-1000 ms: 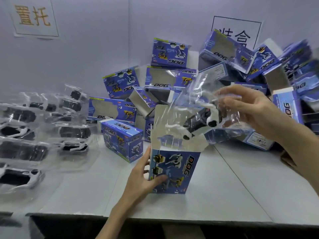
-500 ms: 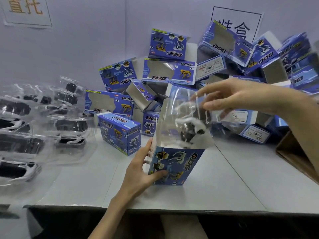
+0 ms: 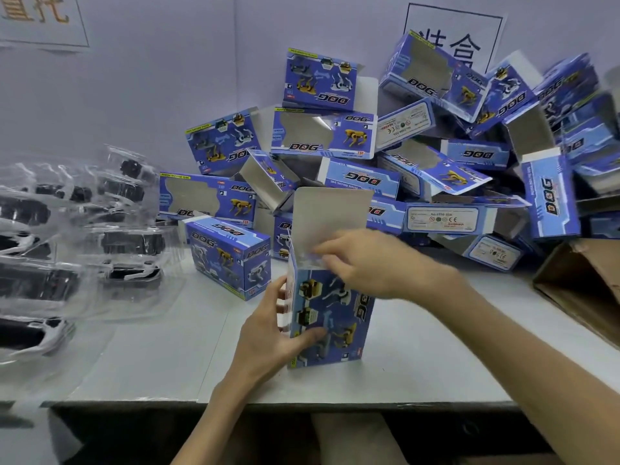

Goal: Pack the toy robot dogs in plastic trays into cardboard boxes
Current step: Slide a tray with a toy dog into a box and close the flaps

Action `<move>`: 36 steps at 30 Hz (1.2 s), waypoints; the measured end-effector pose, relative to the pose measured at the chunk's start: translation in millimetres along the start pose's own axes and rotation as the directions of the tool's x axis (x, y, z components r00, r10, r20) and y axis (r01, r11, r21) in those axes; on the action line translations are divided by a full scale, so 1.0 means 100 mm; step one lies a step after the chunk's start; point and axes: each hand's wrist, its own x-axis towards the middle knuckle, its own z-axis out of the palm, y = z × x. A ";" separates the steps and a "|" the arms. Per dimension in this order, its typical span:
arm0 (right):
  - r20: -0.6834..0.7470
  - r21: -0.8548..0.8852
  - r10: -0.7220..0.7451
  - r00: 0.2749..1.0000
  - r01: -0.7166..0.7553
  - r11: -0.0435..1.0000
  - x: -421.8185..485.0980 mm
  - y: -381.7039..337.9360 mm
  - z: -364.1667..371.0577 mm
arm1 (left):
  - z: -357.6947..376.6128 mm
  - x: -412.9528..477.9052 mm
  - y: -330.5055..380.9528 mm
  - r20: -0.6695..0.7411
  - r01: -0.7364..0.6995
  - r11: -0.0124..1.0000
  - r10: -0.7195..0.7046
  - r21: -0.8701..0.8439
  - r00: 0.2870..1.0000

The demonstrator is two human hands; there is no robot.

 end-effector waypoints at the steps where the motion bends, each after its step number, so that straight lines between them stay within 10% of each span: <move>1: 0.041 0.015 0.025 0.999 -0.025 1.000 0.02 0.00 0.07 | 0.00 0.01 0.00 0.009 0.009 1.000 -0.009 0.007 1.000; 9: 0.043 0.091 0.000 0.999 -0.004 0.996 -0.04 0.07 0.28 | -0.06 0.08 0.31 -0.258 -0.227 0.974 0.220 0.003 0.941; 20: -0.193 0.386 0.039 0.980 0.039 0.921 -0.11 0.22 0.30 | -0.27 0.31 0.78 0.005 -0.374 0.872 0.392 0.315 0.920; 23: -0.566 0.408 0.231 0.791 0.026 0.913 -0.12 0.22 0.38 | -0.31 0.39 1.00 0.088 -0.369 0.751 0.387 0.547 0.918; 25: -0.649 0.589 0.495 0.578 -0.031 0.808 -0.13 0.25 0.47 | -0.28 0.44 1.16 0.164 -0.368 0.654 0.353 0.661 0.921; 29: -0.365 0.918 0.735 0.571 0.088 0.387 -0.10 0.23 0.68 | -0.11 0.44 1.33 0.255 -0.354 0.431 0.270 0.830 0.928; 36: -0.590 0.762 0.574 0.568 0.156 0.629 -0.15 0.08 0.90 | 0.00 0.44 1.34 0.237 -0.291 0.449 0.174 0.845 0.956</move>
